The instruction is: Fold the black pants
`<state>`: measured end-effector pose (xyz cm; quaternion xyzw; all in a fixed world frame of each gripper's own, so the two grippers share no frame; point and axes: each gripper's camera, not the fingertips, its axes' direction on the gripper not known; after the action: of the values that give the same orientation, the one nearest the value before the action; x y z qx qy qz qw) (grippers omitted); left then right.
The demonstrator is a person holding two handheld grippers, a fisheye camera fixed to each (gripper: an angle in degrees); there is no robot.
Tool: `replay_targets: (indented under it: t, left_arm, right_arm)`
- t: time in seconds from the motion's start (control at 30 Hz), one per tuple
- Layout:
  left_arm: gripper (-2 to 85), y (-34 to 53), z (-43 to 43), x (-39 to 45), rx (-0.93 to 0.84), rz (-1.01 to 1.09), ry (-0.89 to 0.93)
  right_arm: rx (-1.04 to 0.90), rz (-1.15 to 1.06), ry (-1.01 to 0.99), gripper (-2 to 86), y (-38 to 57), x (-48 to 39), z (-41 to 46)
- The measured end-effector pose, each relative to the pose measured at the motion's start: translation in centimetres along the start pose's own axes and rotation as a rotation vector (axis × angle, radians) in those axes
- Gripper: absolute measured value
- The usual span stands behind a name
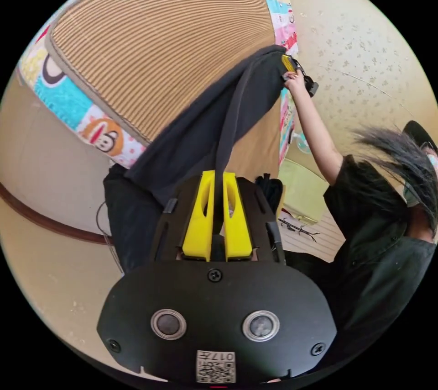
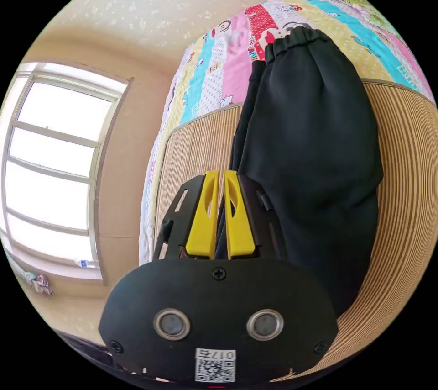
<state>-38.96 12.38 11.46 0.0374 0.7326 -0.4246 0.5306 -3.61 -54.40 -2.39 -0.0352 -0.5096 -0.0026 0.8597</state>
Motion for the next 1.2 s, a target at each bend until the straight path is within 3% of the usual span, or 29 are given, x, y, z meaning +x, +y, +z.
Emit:
replay_targets:
  t: [0.13,0.23,0.37,0.53,0.67,0.83,0.97,1.1,1.2]
  left_arm:
    - [6.5,-1.0,-0.6,-2.9,-0.013,-0.038,-0.108]
    - [7.7,-1.5,-1.5,-2.5,0.001,0.007,-0.167]
    - [8.2,-3.0,-3.4,0.8,0.108,0.147,-0.297]
    - [8.5,-6.9,0.2,3.2,-0.018,0.292,-0.345]
    - [2.9,-6.8,4.9,3.2,-0.237,0.324,-0.400]
    - [-0.4,-1.6,3.0,2.4,-0.144,0.326,-0.102]
    - [-0.7,0.4,3.5,0.2,-0.140,0.228,-0.260]
    - [0.5,0.3,2.2,1.4,-0.073,0.249,-0.262]
    - [9.3,-0.5,1.4,2.2,-0.054,0.276,-0.278]
  right_arm:
    - [-0.160,-0.230,0.060,7.2,8.7,-0.3,-2.7]
    - [-0.239,-0.246,0.130,7.4,17.8,2.3,-6.8]
    - [-0.412,-0.061,0.011,7.4,29.3,6.8,-8.7]
    - [-0.510,0.084,-0.175,6.7,37.7,7.8,-4.9]
    - [-0.544,0.214,-0.268,2.2,39.2,9.2,-3.4]
    - [-0.630,-0.010,-0.158,1.5,40.5,7.2,-7.0]
    - [-0.564,0.079,-0.223,3.9,40.4,10.7,-8.4]
    - [-0.500,0.174,-0.254,7.4,38.4,12.7,-7.0]
    - [-0.476,0.189,-0.300,7.7,37.7,13.0,-5.5]
